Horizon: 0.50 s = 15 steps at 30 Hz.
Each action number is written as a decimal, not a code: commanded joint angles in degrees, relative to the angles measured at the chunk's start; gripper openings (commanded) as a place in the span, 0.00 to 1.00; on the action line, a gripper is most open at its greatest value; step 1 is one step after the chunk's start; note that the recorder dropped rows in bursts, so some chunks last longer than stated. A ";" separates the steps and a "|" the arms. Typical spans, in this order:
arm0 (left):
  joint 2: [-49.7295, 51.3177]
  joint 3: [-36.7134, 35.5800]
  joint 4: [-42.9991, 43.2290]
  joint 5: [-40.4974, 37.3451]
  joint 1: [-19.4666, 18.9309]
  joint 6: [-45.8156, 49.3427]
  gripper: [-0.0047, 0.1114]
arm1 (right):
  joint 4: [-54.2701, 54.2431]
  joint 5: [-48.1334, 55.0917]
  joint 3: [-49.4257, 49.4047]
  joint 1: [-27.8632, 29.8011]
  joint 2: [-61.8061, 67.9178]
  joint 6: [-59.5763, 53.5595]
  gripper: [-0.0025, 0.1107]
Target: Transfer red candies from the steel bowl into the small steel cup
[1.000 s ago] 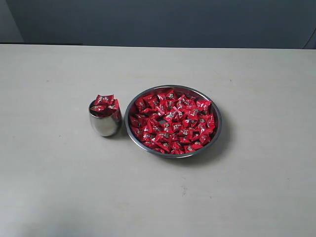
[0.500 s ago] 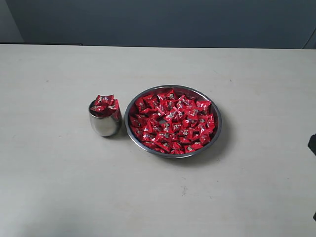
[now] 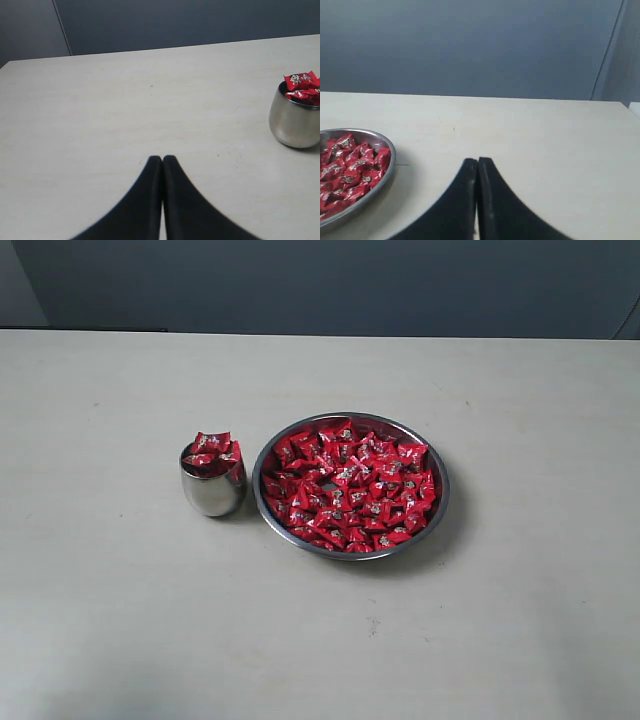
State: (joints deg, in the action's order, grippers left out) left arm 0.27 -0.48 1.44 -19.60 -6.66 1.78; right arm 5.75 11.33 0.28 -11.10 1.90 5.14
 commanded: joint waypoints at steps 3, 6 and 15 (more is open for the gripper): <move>-0.27 0.48 0.11 0.31 0.46 -0.09 0.04 | 0.21 3.35 -0.28 0.72 -1.90 0.02 0.02; -0.27 0.48 0.11 0.31 0.46 -0.09 0.04 | 0.21 5.33 -0.28 2.21 -1.90 0.02 0.02; -0.27 0.48 0.11 0.31 0.46 -0.09 0.04 | 0.21 5.43 -0.28 6.42 -1.90 -0.55 0.02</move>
State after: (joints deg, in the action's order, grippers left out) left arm 0.27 -0.48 1.44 -19.60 -6.66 1.78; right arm 5.75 16.88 0.28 -6.21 0.33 5.14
